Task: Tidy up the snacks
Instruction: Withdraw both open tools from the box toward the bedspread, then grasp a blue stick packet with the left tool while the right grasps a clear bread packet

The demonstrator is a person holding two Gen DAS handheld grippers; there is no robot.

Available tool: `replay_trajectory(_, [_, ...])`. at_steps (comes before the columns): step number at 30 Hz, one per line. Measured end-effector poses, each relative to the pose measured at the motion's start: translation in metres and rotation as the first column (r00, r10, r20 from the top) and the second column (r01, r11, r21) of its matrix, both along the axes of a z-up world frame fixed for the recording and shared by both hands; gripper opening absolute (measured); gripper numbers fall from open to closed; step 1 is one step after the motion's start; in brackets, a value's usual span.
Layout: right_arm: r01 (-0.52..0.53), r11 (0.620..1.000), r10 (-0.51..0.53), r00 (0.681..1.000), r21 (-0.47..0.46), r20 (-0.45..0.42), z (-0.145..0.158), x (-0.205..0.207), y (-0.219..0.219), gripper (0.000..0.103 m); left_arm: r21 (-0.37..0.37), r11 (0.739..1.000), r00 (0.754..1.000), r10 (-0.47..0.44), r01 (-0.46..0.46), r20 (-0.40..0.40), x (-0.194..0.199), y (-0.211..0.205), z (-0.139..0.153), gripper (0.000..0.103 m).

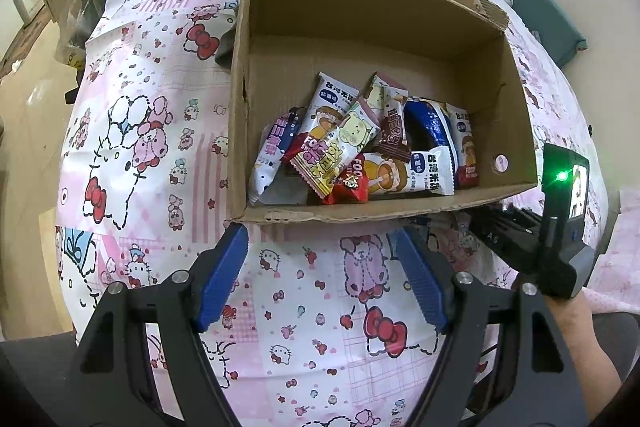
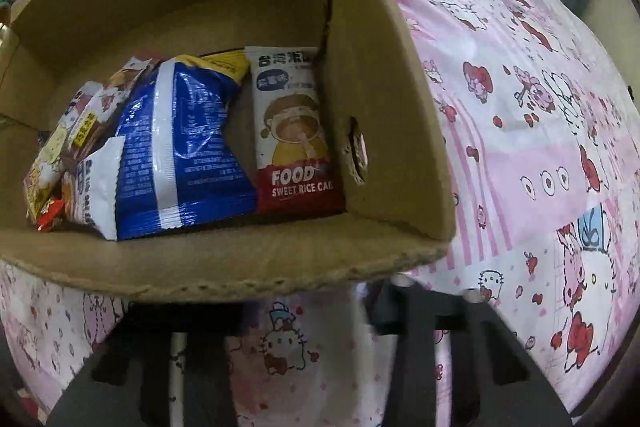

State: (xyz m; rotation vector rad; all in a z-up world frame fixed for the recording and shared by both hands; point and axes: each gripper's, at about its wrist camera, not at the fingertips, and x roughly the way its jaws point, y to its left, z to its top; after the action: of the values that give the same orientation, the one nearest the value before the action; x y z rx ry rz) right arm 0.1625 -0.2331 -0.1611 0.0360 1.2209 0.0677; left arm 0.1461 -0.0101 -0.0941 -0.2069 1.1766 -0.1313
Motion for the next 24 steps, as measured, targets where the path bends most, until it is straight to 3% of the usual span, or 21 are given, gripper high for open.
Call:
replay_trajectory(5, [0.014, 0.992, -0.009, 0.999, 0.122, -0.047, 0.003, -0.009, -0.005, 0.016, -0.009, 1.0, 1.0, 0.003, -0.003, 0.001, 0.0, 0.001, 0.002, 0.074])
replay_trajectory(11, [0.031, 0.95, 0.008, 0.992, 0.312, -0.125, 0.007, -0.032, 0.002, 0.016, -0.026, 1.0, 1.0, 0.008, -0.008, -0.003, 0.0, 0.001, 0.004, 0.074])
replay_trajectory(15, [-0.055, 0.961, 0.072, 0.996, 0.27, -0.051, 0.017, -0.037, 0.026, 0.016, -0.031, 1.0, 1.0, 0.004, -0.004, 0.003, -0.002, 0.0, 0.007, 0.074])
replay_trajectory(19, [-0.113, 0.976, 0.113, 0.994, 0.187, 0.012, 0.008, -0.02, 0.037, 0.016, -0.026, 1.0, 1.0, -0.001, 0.002, 0.012, -0.004, 0.0, 0.01, 0.074])
replay_trajectory(22, [-0.161, 0.966, 0.165, 0.986, 0.204, -0.001, 0.002, -0.019, 0.058, 0.016, -0.017, 1.0, 1.0, 0.01, -0.01, 0.009, -0.005, 0.004, 0.008, 0.074])
replay_trajectory(24, [-0.236, 0.936, 0.254, 0.967, 0.263, -0.036, 0.0, -0.024, 0.076, 0.016, -0.014, 1.0, 1.0, 0.025, -0.025, -0.005, -0.005, 0.009, 0.005, 0.074])
